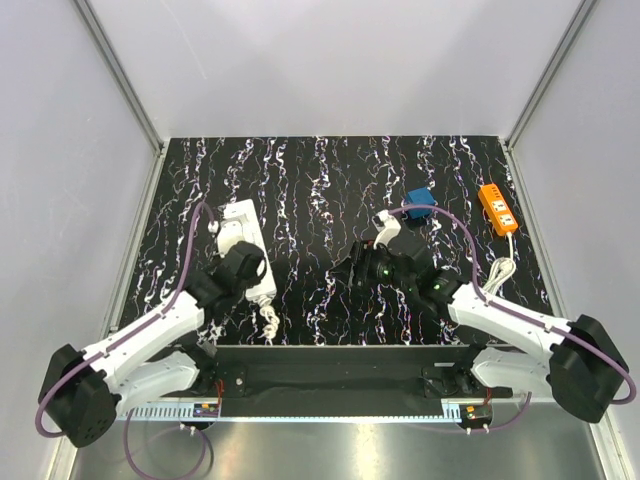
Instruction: Insert the plug
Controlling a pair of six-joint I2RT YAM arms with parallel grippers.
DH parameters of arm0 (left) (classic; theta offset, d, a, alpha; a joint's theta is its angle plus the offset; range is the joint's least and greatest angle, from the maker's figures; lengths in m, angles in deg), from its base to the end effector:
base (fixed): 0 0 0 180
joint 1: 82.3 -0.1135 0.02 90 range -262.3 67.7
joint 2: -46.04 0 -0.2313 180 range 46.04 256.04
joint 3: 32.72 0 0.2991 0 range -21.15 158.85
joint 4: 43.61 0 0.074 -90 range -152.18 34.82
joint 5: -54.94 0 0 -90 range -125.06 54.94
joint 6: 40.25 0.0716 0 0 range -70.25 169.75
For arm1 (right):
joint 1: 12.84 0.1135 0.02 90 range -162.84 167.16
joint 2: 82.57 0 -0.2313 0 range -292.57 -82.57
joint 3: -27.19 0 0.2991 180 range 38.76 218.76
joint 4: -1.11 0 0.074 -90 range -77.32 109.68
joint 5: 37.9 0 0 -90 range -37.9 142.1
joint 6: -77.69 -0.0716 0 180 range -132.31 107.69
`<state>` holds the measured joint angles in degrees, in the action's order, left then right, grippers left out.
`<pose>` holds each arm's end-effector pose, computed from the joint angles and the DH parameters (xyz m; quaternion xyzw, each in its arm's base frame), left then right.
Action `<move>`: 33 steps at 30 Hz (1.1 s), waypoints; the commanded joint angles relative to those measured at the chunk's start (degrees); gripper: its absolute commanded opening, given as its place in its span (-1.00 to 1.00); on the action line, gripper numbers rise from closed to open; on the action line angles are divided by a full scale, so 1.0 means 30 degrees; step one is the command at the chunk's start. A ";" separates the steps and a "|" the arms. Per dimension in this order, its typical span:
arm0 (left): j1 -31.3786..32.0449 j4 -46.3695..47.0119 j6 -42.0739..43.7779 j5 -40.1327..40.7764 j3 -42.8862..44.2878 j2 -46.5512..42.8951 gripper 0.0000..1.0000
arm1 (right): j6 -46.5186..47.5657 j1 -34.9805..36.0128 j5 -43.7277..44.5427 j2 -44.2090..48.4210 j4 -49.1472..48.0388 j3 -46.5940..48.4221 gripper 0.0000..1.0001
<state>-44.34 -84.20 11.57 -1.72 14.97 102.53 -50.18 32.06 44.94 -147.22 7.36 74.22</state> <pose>0.2410 -0.1381 0.1590 -0.1013 0.8983 0.0068 0.4276 0.2336 0.2454 0.1733 -0.0853 0.8328 0.3993 0.3740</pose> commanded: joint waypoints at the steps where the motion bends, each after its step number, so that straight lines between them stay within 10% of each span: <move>1: 0.0005 0.2950 -0.0575 -0.0506 -0.2015 -0.1600 -1.00 | -0.0649 0.0061 -0.0251 -0.0424 -0.3146 -0.0336 0.44; 33: 0.0063 0.4345 -0.1160 0.2065 -0.1320 0.0975 -1.00 | 0.0464 0.0061 -0.1100 -0.1333 -0.3587 -0.0425 0.44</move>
<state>-44.17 -70.84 10.26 1.06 8.37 106.84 -50.26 32.06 41.64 -152.75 -1.19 72.93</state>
